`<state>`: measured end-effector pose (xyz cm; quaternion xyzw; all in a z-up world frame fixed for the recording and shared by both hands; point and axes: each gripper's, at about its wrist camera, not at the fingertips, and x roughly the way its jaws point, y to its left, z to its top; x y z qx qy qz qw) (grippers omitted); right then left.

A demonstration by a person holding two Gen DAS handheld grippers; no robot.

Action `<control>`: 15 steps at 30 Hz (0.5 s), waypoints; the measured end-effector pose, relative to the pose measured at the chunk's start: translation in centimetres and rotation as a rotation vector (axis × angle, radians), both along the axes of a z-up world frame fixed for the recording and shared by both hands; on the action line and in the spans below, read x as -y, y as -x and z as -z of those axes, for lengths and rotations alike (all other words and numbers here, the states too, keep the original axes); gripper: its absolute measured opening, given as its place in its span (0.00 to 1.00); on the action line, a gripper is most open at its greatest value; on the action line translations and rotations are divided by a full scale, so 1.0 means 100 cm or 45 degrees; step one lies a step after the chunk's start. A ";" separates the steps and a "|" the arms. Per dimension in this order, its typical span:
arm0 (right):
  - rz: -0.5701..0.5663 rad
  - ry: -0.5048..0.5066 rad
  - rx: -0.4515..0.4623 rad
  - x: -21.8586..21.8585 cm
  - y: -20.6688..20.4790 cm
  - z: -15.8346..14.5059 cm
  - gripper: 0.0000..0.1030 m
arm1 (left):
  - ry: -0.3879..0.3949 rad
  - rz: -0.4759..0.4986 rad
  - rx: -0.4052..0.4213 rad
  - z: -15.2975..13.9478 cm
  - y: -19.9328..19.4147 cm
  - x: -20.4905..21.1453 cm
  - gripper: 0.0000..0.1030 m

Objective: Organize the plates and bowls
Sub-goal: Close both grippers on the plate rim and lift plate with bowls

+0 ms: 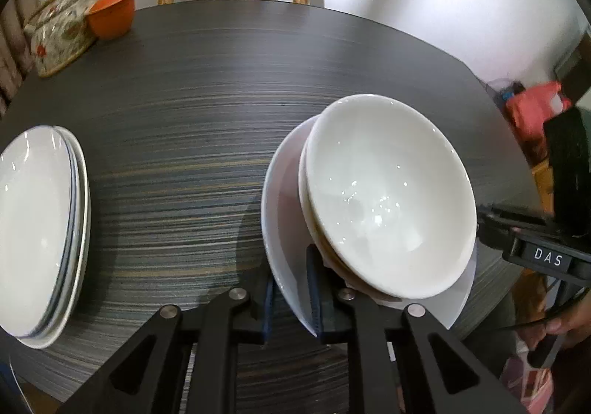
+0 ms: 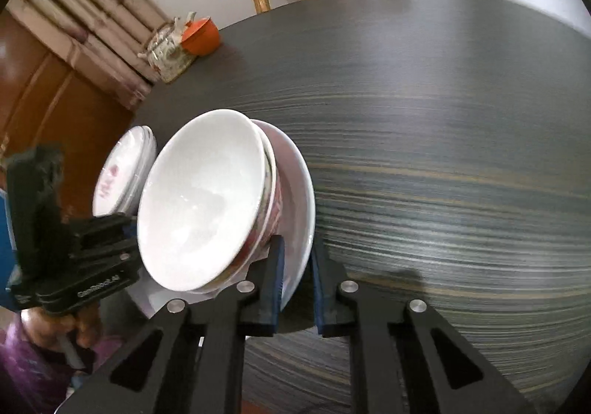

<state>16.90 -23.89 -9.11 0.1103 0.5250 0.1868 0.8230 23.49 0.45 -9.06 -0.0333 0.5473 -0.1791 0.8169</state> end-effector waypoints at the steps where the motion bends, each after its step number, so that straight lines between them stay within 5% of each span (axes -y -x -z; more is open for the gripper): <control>1: 0.013 -0.039 -0.013 0.003 0.000 0.002 0.13 | -0.014 0.005 0.006 -0.001 0.002 0.002 0.14; 15: 0.028 -0.113 -0.043 0.002 0.012 0.005 0.13 | -0.022 -0.045 0.016 -0.009 0.013 -0.003 0.14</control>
